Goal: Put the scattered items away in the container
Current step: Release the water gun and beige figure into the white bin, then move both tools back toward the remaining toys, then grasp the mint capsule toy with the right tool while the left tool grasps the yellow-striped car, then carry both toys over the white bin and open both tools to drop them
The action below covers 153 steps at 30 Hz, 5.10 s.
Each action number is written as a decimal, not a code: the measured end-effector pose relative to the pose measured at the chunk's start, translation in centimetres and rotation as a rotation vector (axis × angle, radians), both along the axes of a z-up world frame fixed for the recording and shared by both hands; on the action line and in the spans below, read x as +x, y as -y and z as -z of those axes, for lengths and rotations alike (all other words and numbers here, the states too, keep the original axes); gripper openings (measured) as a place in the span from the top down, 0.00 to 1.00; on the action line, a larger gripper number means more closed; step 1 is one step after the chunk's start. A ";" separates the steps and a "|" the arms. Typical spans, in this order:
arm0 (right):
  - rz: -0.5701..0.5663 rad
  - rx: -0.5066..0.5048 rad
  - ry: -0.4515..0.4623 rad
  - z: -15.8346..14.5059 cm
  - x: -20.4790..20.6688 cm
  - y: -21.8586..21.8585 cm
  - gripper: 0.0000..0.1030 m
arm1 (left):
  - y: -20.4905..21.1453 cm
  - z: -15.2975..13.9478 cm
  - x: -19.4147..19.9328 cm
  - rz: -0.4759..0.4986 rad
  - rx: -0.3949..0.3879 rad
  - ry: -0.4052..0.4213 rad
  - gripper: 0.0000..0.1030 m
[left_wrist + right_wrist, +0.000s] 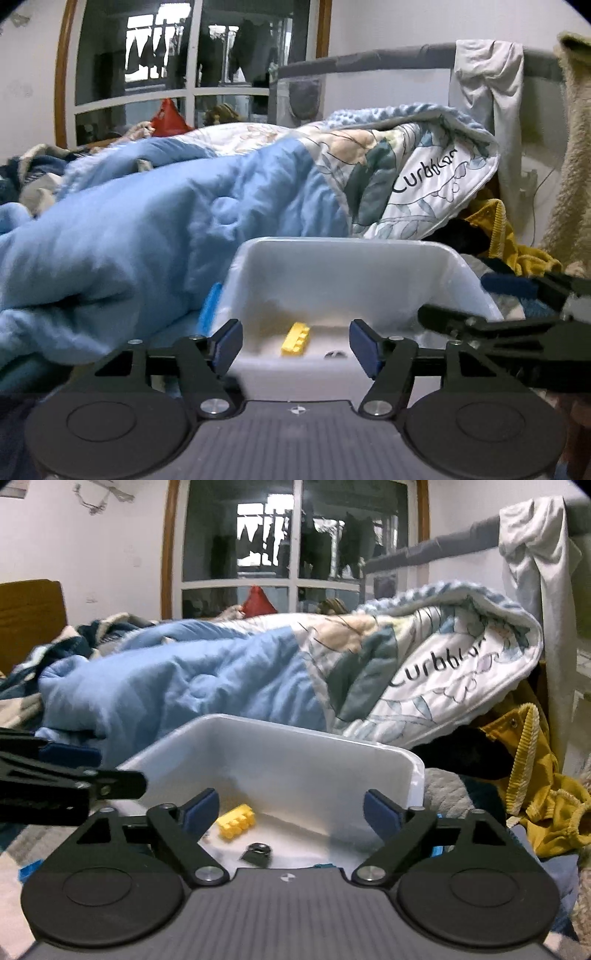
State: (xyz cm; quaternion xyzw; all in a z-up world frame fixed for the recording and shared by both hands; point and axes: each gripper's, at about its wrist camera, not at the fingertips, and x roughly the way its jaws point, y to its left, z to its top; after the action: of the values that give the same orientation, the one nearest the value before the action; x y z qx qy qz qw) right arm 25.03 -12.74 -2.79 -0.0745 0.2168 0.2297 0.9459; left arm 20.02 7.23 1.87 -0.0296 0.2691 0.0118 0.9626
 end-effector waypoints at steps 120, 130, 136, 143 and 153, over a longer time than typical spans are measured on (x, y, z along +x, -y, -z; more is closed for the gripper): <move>-0.055 -0.112 -0.043 9.9 -13.7 -1.5 0.50 | 0.8 14.0 -9.0 0.101 0.096 -0.237 0.67; -0.043 -0.082 0.056 6.4 -12.7 -0.9 0.50 | 2.0 9.1 -8.1 0.086 0.107 -0.133 0.67; -0.016 -0.038 0.130 3.1 -10.8 -0.4 0.50 | 2.1 5.2 -5.6 0.068 0.087 -0.065 0.67; 0.028 0.003 0.182 0.4 -7.2 0.4 0.50 | 3.1 1.5 -1.8 0.090 0.096 0.003 0.67; 0.054 0.000 0.141 0.5 -1.5 0.8 0.50 | 3.9 1.9 5.1 0.073 0.049 -0.008 0.67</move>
State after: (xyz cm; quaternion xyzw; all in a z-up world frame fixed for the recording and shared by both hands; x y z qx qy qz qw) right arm 23.57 -13.50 -3.33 -0.0846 0.1516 0.1985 0.9646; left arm 25.10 3.36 -0.04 0.0041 0.2735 -0.0163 0.9617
